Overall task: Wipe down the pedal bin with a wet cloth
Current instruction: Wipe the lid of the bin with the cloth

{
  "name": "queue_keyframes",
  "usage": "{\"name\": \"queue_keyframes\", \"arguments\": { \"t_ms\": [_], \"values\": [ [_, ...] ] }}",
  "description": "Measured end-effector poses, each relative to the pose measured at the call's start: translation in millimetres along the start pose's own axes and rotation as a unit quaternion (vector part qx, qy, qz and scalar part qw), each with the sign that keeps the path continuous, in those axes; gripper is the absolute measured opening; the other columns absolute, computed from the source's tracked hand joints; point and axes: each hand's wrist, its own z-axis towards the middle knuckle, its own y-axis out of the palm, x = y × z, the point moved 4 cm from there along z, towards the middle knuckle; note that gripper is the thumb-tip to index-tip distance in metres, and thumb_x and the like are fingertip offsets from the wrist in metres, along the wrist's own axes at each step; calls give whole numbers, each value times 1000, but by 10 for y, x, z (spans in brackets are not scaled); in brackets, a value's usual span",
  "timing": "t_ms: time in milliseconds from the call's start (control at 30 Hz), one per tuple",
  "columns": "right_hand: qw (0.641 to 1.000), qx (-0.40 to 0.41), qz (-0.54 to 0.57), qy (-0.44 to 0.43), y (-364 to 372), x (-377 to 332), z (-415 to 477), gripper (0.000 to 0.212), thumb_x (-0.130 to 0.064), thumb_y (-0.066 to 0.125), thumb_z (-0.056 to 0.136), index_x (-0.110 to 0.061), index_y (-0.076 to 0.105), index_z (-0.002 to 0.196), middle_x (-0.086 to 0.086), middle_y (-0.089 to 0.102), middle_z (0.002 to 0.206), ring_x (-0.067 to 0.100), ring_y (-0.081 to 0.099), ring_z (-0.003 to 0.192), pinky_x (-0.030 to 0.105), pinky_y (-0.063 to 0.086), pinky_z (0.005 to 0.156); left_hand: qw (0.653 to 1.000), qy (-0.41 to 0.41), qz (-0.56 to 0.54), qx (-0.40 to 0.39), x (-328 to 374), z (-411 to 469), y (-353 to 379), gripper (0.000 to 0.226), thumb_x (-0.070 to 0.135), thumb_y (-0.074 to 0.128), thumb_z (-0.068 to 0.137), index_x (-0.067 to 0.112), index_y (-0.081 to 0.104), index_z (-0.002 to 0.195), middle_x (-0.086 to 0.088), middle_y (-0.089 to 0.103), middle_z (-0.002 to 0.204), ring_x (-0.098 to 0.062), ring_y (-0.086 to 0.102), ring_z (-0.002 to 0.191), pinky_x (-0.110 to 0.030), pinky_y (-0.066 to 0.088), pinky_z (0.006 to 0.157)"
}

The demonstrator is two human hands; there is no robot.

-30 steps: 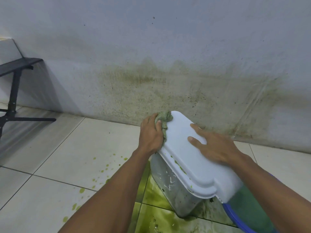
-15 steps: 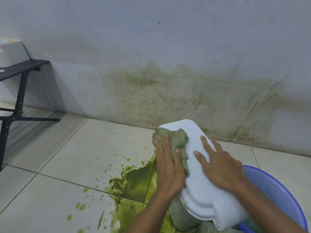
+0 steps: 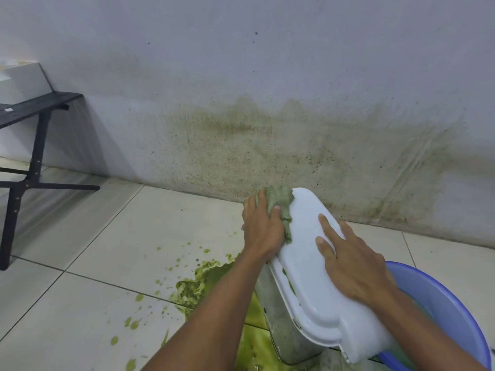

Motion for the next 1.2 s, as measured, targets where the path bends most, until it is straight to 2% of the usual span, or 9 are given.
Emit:
{"name": "queue_keyframes", "arguments": {
  "t_ms": [67, 333, 400, 500, 567, 700, 967, 1067, 1200],
  "values": [
    [1000, 3, -2, 2, 5, -14, 2, 54, -55, 10, 102, -51, -8, 153, -9, 2, 167, 27, 30, 145, 48, 33, 108, 1000, 0, 1, 9, -11, -153, 30, 61, 37, 32, 109, 28, 4, 162, 6, -3, 170, -10, -12, 155, -40, 1, 126],
    [1000, 8, -20, -2, -9, -23, -3, 54, -50, 12, 103, -50, -6, 154, -8, 3, 167, 28, 33, 143, 48, 35, 105, 998, 42, -21, 29, 91, -1446, 315, 64, 42, 31, 107, 39, -9, 158, 22, -27, 161, 11, -31, 143, -16, -12, 118],
    [1000, 6, -16, 0, -14, -18, -6, 54, -51, 12, 103, -50, -6, 154, -8, 3, 167, 28, 32, 143, 48, 35, 105, 998, 47, -16, 27, 56, -1265, 297, 65, 43, 32, 107, 37, -8, 158, 18, -27, 162, 6, -30, 145, -19, -13, 119],
    [1000, 1, -6, 10, -5, -25, -21, 54, -52, 12, 104, -49, -6, 155, -7, 2, 168, 28, 29, 145, 49, 33, 107, 1000, 17, -14, 8, -19, -603, 181, 66, 41, 34, 108, 31, -5, 160, 8, -20, 167, -6, -26, 151, -34, -8, 125],
    [1000, 1, 0, 23, 19, -72, -34, 55, -51, 12, 104, -45, -7, 156, -4, 0, 168, 30, 27, 145, 50, 31, 108, 999, -3, -22, -26, -25, -245, 78, 66, 38, 36, 108, 30, -2, 161, 7, -15, 169, -9, -22, 152, -43, -4, 126],
    [999, 15, 8, 50, 63, -137, -38, 56, -50, 13, 105, -41, -6, 157, 0, 2, 168, 34, 28, 143, 51, 32, 108, 998, 10, -19, -51, -27, -212, 55, 64, 37, 34, 109, 30, -3, 161, 7, -14, 169, -8, -20, 153, -37, -5, 125],
    [998, 26, -1, 53, 45, -157, -51, 55, -47, 16, 106, -39, -1, 157, 4, 10, 166, 35, 32, 140, 51, 35, 105, 996, 79, -45, -6, -61, -1328, 233, 62, 40, 33, 109, 37, -4, 159, 22, -18, 164, 9, -25, 146, -24, -10, 122],
    [999, 23, 5, 47, 40, -137, -53, 55, -48, 15, 105, -40, -1, 157, 3, 10, 166, 35, 32, 140, 51, 34, 105, 996, 62, -45, -42, -84, -1050, 174, 62, 42, 33, 109, 36, 0, 160, 17, -18, 165, 3, -25, 148, -26, -10, 122],
    [999, 21, 12, 44, 33, -123, -46, 56, -49, 15, 105, -40, -2, 157, 3, 7, 167, 35, 32, 141, 51, 34, 106, 995, 44, -45, -77, -78, -682, 23, 63, 45, 34, 108, 34, 3, 161, 14, -15, 167, -1, -22, 150, -39, -5, 127]
  ]
}}
